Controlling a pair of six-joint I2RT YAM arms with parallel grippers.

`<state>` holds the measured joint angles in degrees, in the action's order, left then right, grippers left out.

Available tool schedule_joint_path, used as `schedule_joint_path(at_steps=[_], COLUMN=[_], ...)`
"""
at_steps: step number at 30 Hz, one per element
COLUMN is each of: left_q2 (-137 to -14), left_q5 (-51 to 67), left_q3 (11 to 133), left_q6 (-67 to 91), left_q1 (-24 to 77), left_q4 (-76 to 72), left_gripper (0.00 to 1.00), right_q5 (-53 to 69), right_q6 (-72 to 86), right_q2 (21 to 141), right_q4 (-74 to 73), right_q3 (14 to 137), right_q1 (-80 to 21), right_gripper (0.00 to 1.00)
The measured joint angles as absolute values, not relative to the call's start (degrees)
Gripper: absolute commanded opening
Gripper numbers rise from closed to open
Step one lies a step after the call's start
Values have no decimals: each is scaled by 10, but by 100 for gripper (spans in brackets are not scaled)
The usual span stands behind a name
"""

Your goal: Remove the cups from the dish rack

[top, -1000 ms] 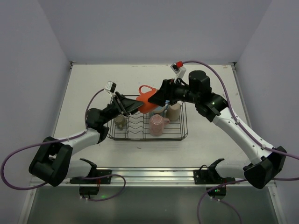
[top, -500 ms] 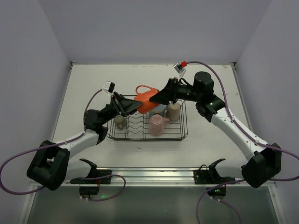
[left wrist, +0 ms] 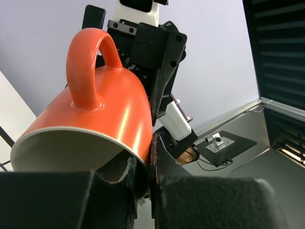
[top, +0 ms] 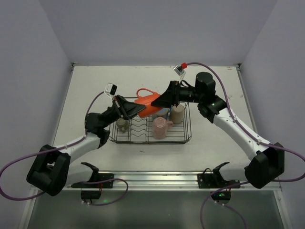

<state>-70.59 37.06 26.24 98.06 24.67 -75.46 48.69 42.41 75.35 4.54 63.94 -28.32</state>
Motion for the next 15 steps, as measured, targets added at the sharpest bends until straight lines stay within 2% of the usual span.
schedule_joint_path(at_steps=[1,2,4,12,15], left_q2=[-703,-699,-680,-553,-532], left_q5=[373,376,393,443,439], left_q3=[261,260,260,302,349], left_q6=[977,971,936,742,655], left_q1=[246,245,238,163,128], left_q4=[-753,-750,-733,-520,-373], left_gripper=[0,0,0,0,0], right_q5=[486,486,465,356,324], right_q6=[417,409,383,298,270], right_q2=[754,754,752,712,714], right_q4=[30,16,-26,-163,-217], right_q3=[646,652,673,741,763], right_q1=[-283,-284,-287,-281,-286], right_gripper=[75,90,99,99,99])
